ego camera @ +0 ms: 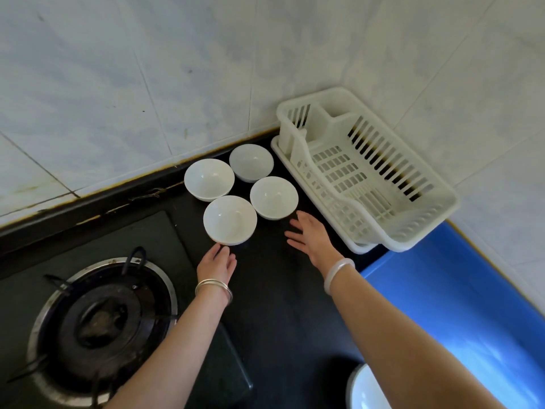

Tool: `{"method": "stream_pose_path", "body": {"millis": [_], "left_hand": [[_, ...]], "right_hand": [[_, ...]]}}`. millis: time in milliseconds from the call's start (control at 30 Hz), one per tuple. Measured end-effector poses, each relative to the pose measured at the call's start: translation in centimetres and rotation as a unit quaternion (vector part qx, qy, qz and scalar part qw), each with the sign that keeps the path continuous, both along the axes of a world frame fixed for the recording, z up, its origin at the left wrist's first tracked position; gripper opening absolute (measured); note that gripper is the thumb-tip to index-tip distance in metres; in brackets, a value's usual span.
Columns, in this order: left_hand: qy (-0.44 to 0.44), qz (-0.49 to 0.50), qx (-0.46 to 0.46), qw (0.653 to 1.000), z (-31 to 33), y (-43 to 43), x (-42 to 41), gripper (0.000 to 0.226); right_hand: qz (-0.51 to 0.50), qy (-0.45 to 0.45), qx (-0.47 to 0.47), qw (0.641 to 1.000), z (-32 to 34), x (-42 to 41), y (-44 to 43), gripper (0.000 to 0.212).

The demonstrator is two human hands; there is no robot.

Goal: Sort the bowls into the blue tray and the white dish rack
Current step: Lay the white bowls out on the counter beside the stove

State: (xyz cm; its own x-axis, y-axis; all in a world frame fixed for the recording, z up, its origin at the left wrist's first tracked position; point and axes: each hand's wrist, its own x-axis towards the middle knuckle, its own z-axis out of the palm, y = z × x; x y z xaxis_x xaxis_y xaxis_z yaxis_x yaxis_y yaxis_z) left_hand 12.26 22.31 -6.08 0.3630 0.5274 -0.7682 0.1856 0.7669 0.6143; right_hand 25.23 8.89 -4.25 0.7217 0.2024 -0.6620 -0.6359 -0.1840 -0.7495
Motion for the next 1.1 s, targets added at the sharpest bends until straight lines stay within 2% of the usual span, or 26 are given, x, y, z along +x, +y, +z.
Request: {"method": "stream_pose_path", "body": {"millis": [167,300,467,600,633,700,767,833,933,1100], "left_hand": [[-0.023,-0.112,0.017,0.993,1.4,-4.2,-2.0,0.037],[-0.041,-0.247,0.04,0.967,2.7,-8.8,-3.5,0.034],[-0.029,-0.413,0.088,0.906,2.8,-15.0,-6.2,0.032],[-0.013,-0.513,0.148,0.845,1.6,-19.2,-8.5,0.033],[-0.009,-0.53,0.165,0.832,1.3,-19.9,-9.0,0.036],[0.0,-0.56,0.191,0.806,0.8,-21.0,-9.9,0.042],[0.011,-0.575,0.201,0.793,0.3,-21.7,-10.5,0.045],[0.012,-0.57,0.193,0.799,0.0,-22.2,-11.0,0.042],[0.005,-0.543,0.15,0.826,-0.1,-22.6,-11.3,0.038],[0.006,-0.505,0.065,0.861,-0.3,-22.8,-11.7,0.032]], "right_hand": [[0.03,-0.038,-0.038,0.998,2.2,-3.0,-4.8,0.037],[0.052,-0.098,-0.099,0.989,3.4,-6.7,-10.6,0.026],[0.045,-0.16,-0.212,0.963,3.3,-12.5,-18.8,0.018],[0.053,-0.188,-0.345,0.918,2.5,-17.7,-24.5,0.01],[0.056,-0.188,-0.373,0.907,2.1,-18.8,-25.5,0.011],[0.072,-0.178,-0.413,0.89,1.4,-20.7,-26.9,0.028],[0.082,-0.156,-0.429,0.886,0.8,-21.8,-27.5,0.037],[0.074,-0.147,-0.431,0.887,0.4,-22.4,-27.6,0.031],[0.037,-0.152,-0.438,0.885,0.3,-22.8,-27.6,0.016],[0.041,-0.157,-0.456,0.875,0.9,-22.2,-27.5,0.012]]}}
